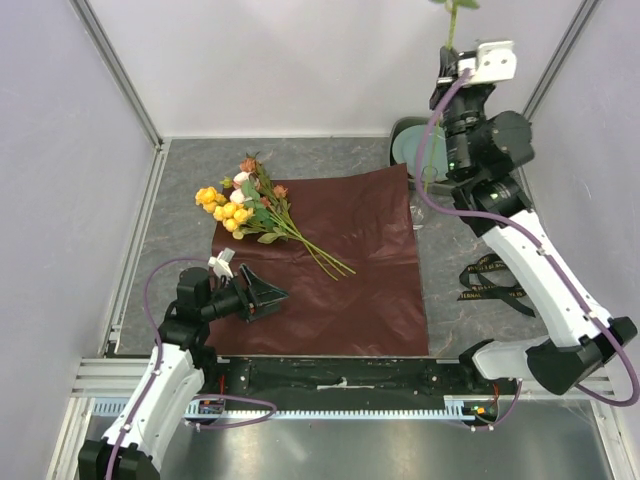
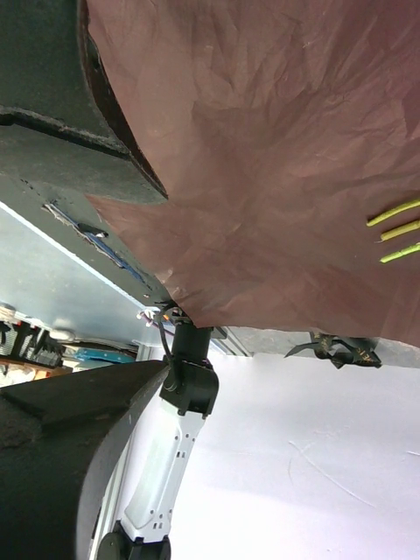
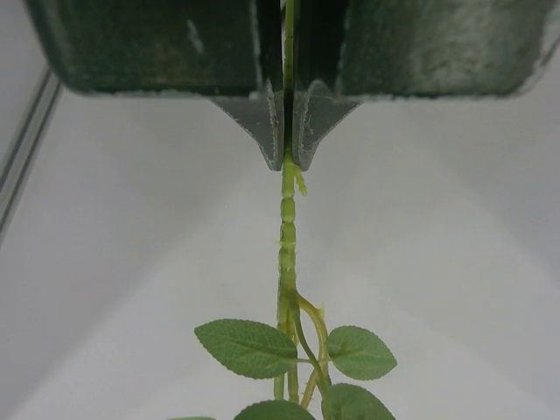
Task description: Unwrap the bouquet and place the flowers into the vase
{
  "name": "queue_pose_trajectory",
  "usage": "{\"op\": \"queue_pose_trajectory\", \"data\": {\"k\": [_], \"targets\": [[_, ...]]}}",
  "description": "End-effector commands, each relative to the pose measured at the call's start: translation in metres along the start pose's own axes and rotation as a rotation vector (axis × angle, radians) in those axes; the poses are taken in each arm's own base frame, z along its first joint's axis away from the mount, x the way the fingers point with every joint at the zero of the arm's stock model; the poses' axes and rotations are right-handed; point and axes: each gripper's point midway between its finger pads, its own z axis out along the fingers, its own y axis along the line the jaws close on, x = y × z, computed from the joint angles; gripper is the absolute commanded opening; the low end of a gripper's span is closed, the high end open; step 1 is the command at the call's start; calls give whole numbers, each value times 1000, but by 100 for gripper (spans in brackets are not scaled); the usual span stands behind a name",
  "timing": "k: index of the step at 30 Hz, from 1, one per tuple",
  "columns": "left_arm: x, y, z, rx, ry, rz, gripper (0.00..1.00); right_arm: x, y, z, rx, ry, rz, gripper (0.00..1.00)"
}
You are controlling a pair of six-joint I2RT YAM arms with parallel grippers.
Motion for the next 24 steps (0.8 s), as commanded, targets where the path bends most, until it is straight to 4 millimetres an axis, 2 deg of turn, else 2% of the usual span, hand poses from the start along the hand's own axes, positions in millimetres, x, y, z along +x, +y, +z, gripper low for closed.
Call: {"op": "queue_pose_trajectory", "data": {"k": [1,4,10,15,20,24], "targets": [[1,-19,-5,64,10,44,78,19,-2,2,-2,-49,-74,0],[2,-16,-5,56,8,36,78,27,-12,-2,19,-85,-82,0],[0,-15,-4,43,8,31,78,25,-30,2,55,-136,-73,0],[-4,-20,-4,42,7,46,78,23,-33,6,57,-190,-73,0],[-4,-18,-4,31,5,42,78,32,-33,14,64,-195,-78,0],[-4,-19,-5,23,3,42,78,32,-37,17,67,-219,-76,0]]}}
